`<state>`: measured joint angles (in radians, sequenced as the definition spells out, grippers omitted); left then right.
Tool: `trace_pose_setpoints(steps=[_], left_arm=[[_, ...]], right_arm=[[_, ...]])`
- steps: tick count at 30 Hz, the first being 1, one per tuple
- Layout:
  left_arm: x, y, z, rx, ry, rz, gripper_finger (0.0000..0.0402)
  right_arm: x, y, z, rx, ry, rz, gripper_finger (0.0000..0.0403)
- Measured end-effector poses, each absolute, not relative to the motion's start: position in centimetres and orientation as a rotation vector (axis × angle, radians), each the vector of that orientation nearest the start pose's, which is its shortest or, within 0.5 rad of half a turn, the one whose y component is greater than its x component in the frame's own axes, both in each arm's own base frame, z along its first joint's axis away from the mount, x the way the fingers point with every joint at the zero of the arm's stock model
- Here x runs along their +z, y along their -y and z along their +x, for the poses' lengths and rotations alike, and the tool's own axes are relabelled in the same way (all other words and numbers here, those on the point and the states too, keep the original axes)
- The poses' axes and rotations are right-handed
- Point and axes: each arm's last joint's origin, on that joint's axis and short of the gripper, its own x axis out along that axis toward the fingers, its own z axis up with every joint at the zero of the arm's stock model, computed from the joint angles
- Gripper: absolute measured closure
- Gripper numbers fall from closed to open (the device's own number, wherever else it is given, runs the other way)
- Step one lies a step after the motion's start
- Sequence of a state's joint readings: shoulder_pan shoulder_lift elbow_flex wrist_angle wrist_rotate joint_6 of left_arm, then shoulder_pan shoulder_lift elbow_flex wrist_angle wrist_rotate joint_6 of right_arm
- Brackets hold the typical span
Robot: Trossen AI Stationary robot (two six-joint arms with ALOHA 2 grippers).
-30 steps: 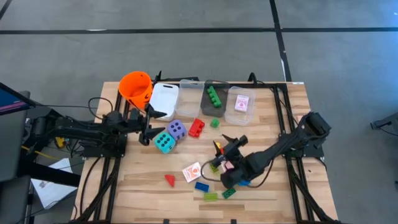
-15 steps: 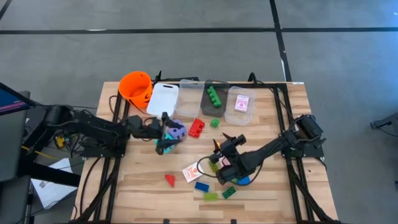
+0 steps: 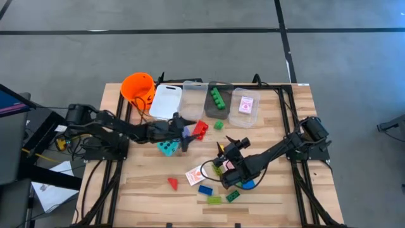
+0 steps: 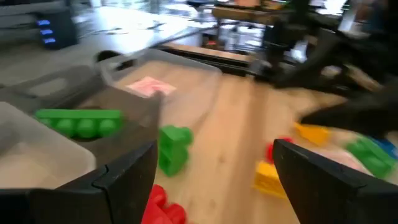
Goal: Pick & Place Toys
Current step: Put the large red game piece into the black bin
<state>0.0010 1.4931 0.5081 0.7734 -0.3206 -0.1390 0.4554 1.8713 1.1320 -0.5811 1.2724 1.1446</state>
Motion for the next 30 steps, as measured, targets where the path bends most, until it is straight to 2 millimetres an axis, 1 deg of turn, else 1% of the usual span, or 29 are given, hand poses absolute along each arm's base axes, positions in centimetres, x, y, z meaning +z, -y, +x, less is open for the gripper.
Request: trace_pose_setpoints(steps=[3, 6, 9, 12, 16, 21, 23, 25, 27, 30], left_arm=[[18.0, -1.1, 28.9, 0.382, -0.196, -0.126, 0.0092], [18.0, -1.2, 29.6, 0.431, -0.25, -0.154, 0.0092], [18.2, -1.3, 30.1, 0.494, -0.341, -0.19, 0.0092], [18.6, -1.4, 30.4, 0.561, -0.425, -0.226, 0.0092], [20.3, -1.7, 31.3, 0.622, -0.45, -0.287, 0.0092], [21.5, -2.5, 31.7, 0.669, -0.454, -0.353, 0.0092], [21.1, -2.8, 31.8, 0.685, -0.463, -0.362, 0.0092], [20.3, -3.1, 31.9, 0.698, -0.495, -0.378, 0.0092], [19.2, -3.4, 32.3, 0.69, -0.522, -0.407, 0.0092], [17.1, -3.9, 32.9, 0.664, -0.594, -0.429, 0.0092]], right_arm=[[16.1, -12.3, 31.7, -1.008, -0.344, 0.004, 0.0171], [16.1, -12.3, 31.7, -1.009, -0.348, -0.002, 0.0171], [16.1, -12.0, 31.7, -1.01, -0.373, -0.066, 0.0171], [16.5, -11.3, 31.9, -1.027, -0.387, -0.135, 0.0171], [18.1, -10.1, 32.5, -1.036, -0.437, -0.213, 0.0171], [20.6, -8.6, 32.3, -1.051, -0.455, -0.269, 0.0171], [21.6, -8.1, 32.1, -1.059, -0.456, -0.287, 0.0171], [22.1, -7.8, 32.1, -1.065, -0.458, -0.296, 0.0171], [22.2, -7.6, 32.1, -1.073, -0.457, -0.303, 0.0171], [22.3, -7.4, 32.1, -1.082, -0.455, -0.304, 0.0171]])
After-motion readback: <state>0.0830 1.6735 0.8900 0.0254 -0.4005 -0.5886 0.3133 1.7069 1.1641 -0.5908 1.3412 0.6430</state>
